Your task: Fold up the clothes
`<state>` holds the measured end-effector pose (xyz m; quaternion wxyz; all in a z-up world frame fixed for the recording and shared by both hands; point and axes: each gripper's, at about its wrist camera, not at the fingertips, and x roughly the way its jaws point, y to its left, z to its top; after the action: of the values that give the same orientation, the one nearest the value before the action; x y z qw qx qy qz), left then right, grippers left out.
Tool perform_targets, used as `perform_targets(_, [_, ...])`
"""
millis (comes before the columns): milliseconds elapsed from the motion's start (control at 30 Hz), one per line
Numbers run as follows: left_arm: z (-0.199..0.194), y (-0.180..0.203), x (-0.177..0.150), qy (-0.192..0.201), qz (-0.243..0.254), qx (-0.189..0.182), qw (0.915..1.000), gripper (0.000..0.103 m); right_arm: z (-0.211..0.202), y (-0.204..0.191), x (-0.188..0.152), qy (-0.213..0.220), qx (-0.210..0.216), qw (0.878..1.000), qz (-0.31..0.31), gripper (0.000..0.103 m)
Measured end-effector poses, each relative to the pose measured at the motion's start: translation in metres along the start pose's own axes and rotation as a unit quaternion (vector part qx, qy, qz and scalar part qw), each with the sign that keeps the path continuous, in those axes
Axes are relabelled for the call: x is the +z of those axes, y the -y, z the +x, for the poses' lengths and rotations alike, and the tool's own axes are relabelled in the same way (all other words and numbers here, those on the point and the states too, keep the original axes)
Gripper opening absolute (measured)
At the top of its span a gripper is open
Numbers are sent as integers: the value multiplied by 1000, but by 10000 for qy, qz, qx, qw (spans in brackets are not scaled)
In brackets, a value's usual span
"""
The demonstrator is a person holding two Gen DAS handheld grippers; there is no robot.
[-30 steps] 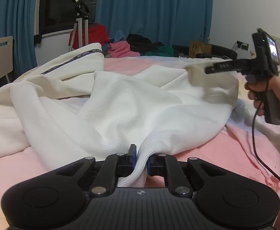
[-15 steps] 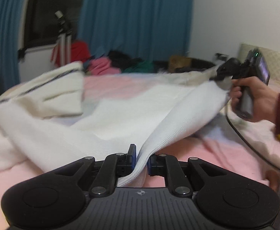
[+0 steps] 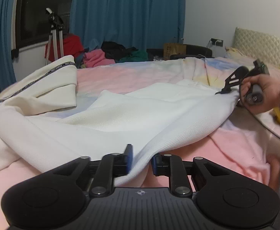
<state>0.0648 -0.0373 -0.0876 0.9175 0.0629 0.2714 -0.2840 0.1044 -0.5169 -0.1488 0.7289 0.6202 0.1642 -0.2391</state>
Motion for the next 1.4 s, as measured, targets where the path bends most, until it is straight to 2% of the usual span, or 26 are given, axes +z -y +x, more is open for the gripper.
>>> perform_targets(33, [-6, -5, 2, -23, -220, -43, 9997, 42, 1, -1, -1, 17, 4, 10000, -38, 11])
perform_targets(100, [-21, -23, 7, 46, -813, -129, 9966, 61, 0, -5, -5, 64, 40, 9998, -165, 10])
perform_targets(167, [-37, -48, 11, 190, -1509, -137, 9883, 71, -1, -11, -9, 115, 111, 9993, -335, 10])
perform_targets(200, [-44, -65, 11, 247, -1953, -56, 9804, 78, 0, -14, -10, 135, 147, 9988, -443, 9])
perform_targets(233, [-48, -83, 11, 275, -2388, 72, 9706, 81, 1, -18, -11, 164, 171, 9981, -562, 9])
perform_targets(267, [-51, -103, 8, 277, -2898, 235, 9564, 82, 2, -22, -12, 208, 190, 9973, -683, 9])
perform_targets(300, [-51, -126, 2, 248, -3485, 386, 9362, 82, 3, -26, -12, 255, 211, 9964, -786, 9])
perform_targets(333, [-50, -150, -6, 208, -4082, 512, 9112, 82, 3, -28, -13, 315, 243, 9957, -841, 9])
perform_targets(367, [-49, -172, -17, 267, -4666, 613, 8819, 80, 3, -29, -13, 384, 279, 9950, -880, 9])
perform_targets(400, [-48, -193, -29, 344, -5230, 708, 8487, 77, 4, -31, -12, 456, 315, 9943, -915, 9])
perform_targets(433, [-47, -214, -41, 419, -5771, 799, 8117, 75, 5, -32, -11, 530, 348, 9936, -938, 9])
perform_targets(467, [-48, -230, -50, 576, -6162, 824, 7812, 70, 6, -33, -11, 605, 381, 9928, -962, 9])
perform_targets(533, [-50, -255, -66, 994, -6771, 847, 7243, 66, 6, -34, -8, 786, 452, 9911, -971, 9])
perform_targets(567, [-51, -264, -70, 1159, -6967, 862, 7027, 63, 5, -33, -6, 869, 476, 9906, -947, 9])
perform_targets(633, [-54, -278, -72, 1388, -7122, 1062, 6799, 55, 0, -29, 0, 1071, 486, 9894, -849, 9])
perform_targets(700, [-57, -291, -71, 1469, -7125, 1324, 6732, 33, -2, -24, 8, 1314, 473, 9875, -736, 9])
perform_targets(767, [-58, -301, -70, 1412, -7130, 1435, 6717, 19, -5, -18, 15, 1544, 396, 9850, -654, 9])
perform_targets(800, [-60, -304, -69, 1327, -7136, 1435, 6728, 16, -6, -14, 18, 1627, 356, 9842, -597, 9])
perform_targets(867, [-74, -306, -57, 1211, -6951, 1543, 6916, 12, -4, -7, 21, 1683, 281, 9844, -436, 9])
perform_targets(967, [-114, -310, -31, 1372, -6513, 1718, 7263, 11, -1, -5, 23, 1724, 186, 9842, -354, 9])
perform_targets(1000, [-128, -313, -25, 1401, -6404, 1758, 7344, 10, -2, -6, 23, 1751, 176, 9837, -359, 9])
perform_targets(1067, [-156, -319, -16, 1334, -6345, 1688, 7424, 10, -5, -5, 25, 1796, 184, 9831, -307, 9])
perform_targets(1167, [-184, -317, -21, 1119, -6501, 1438, 7377, 10, -13, 1, 26, 1836, 225, 9827, -88, 9])
perform_targets(1233, [-196, -312, -28, 844, -6400, 1512, 7486, 10, -23, 7, 26, 1928, 112, 9812, 18, 9])
perform_targets(1333, [-196, -311, -39, 338, -6161, 1737, 7675, 10, -39, 18, 24, 2027, -387, 9783, 168, 9])
perform_targets(1400, [-194, -315, -48, 24, -5964, 1901, 7799, 11, -41, 31, 25, 1867, -739, 9786, 443, 9])
